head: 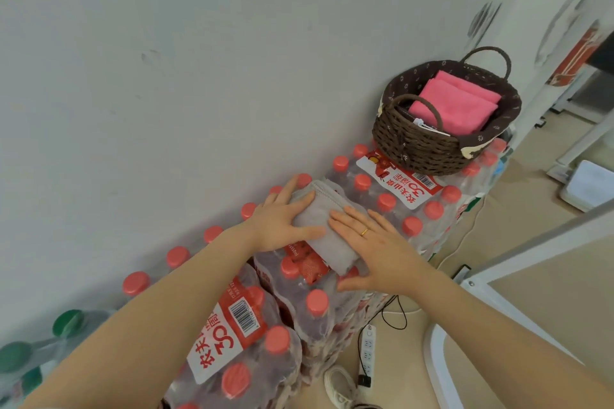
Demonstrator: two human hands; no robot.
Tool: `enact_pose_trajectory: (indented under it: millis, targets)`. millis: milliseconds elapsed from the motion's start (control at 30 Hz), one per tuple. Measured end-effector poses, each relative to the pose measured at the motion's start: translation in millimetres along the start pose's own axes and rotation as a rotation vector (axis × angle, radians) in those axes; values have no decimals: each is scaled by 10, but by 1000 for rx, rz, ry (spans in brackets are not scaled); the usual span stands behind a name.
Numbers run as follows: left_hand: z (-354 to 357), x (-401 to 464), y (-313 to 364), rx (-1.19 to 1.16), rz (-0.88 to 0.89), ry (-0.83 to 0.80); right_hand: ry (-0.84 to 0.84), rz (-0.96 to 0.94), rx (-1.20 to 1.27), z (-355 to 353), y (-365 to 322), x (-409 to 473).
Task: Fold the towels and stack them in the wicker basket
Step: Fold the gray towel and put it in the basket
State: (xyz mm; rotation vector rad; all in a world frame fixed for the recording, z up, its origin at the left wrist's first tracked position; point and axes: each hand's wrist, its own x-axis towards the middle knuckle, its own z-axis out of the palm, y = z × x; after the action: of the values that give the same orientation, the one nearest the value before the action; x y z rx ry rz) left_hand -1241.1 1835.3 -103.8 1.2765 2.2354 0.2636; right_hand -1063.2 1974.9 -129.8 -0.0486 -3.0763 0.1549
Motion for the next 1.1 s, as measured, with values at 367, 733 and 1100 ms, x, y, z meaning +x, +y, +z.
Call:
enact_pose_trajectory:
  millis: [367,733,1100]
  targets:
    - [-90,109,14,-251,165,187,340,459,738,-223,23,39]
    - [-834,689,1040,-1078,255,286,616,626,1065,-1155,850,77]
    - [-1725,2060,1934,-633,313,266,457,745,1044,-1816,2300,254]
